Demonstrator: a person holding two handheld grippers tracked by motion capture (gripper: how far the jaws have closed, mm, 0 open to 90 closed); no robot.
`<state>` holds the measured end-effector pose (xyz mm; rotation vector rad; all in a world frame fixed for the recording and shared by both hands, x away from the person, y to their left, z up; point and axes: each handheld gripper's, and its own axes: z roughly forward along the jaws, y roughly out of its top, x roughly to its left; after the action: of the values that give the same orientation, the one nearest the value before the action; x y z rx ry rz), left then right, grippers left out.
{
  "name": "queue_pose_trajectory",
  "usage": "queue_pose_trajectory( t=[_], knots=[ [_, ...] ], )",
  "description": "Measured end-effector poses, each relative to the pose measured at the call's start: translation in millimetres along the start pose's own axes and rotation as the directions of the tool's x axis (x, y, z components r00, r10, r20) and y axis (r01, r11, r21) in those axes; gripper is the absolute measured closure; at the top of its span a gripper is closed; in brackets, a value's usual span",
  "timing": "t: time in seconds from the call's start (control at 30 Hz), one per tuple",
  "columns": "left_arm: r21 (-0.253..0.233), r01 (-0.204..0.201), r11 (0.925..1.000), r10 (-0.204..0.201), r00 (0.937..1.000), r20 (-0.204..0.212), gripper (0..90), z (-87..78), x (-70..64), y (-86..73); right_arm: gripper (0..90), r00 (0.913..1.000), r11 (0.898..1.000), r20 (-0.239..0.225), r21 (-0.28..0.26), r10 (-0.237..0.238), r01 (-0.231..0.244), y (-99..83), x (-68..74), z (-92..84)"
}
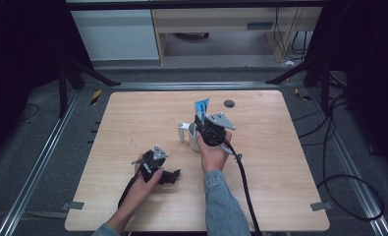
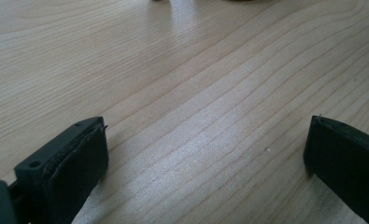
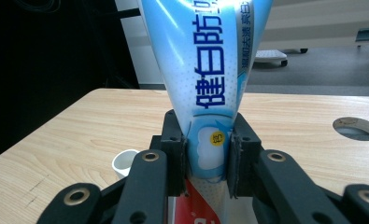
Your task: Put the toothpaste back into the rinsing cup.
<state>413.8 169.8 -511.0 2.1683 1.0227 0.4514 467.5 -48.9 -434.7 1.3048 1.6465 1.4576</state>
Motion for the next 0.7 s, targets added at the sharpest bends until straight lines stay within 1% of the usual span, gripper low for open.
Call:
queue_pose_trajectory(
  t=[0.7],
  knots=[
    [0.000, -0.001, 1.0000, 0.001, 1.0000, -0.001, 0.0, 0.0, 0.0, 0.0, 72.1, 0.9998, 0.999, -0.011, 0.041, 0.016, -0.015, -3.6, -4.1, 4.2]
  ],
)
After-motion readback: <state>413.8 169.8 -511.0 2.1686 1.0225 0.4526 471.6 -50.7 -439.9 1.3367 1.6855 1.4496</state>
